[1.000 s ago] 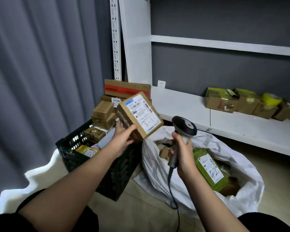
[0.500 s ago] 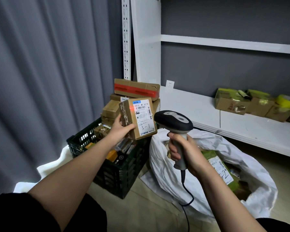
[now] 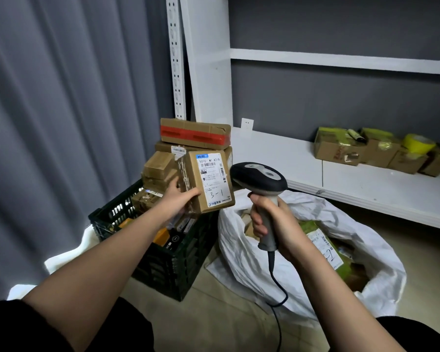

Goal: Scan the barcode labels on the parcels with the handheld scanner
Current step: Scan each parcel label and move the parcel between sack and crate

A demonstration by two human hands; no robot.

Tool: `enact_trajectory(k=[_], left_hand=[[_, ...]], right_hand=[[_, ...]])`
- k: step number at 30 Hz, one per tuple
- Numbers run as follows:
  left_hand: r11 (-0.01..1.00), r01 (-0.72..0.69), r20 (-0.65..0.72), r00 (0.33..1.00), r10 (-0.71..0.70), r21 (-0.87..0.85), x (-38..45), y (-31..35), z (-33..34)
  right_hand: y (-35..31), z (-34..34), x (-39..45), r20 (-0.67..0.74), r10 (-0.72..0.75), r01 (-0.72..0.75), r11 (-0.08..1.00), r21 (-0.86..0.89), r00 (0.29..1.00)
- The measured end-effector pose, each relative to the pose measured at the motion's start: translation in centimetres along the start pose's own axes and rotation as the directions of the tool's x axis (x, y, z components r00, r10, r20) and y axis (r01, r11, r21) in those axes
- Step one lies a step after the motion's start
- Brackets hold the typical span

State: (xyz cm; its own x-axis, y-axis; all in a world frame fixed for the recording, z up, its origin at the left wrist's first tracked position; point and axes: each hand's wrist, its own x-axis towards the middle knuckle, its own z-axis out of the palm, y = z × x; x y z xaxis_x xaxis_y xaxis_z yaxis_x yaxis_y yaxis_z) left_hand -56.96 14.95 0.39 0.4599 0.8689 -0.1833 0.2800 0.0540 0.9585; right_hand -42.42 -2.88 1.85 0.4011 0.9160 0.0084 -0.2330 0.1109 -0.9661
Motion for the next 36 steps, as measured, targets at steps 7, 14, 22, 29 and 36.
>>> enact_trajectory(k=[7,14,22,29,36], left_hand=[[0.971,0.137,0.059,0.987,-0.151,0.194,1.0,0.4,5.2],[0.905,0.057,0.192,0.970,-0.151,0.421,3.4,1.4,14.0],[0.798,0.147,0.256,0.900,-0.353,0.584,9.3,-0.3,22.3],[0.759,0.083,0.101,0.976,-0.192,0.645,14.7,-2.1,27.1],[0.741,0.087,-0.077,0.996,-0.048,0.666,17.2,-6.7,30.7]], right_hand=[[-0.2,-7.6,0.4,-0.330,-0.059,0.059,0.998,-0.013,0.942],[0.3,-17.1,0.6,-0.497,-0.036,0.024,0.999,-0.031,0.867],[3.6,-21.6,0.9,-0.499,-0.004,0.050,0.996,0.079,0.867],[3.4,-22.8,2.8,-0.489,0.000,0.046,0.996,0.082,0.872],[3.2,-23.3,3.8,-0.486,0.038,0.027,0.992,0.126,0.873]])
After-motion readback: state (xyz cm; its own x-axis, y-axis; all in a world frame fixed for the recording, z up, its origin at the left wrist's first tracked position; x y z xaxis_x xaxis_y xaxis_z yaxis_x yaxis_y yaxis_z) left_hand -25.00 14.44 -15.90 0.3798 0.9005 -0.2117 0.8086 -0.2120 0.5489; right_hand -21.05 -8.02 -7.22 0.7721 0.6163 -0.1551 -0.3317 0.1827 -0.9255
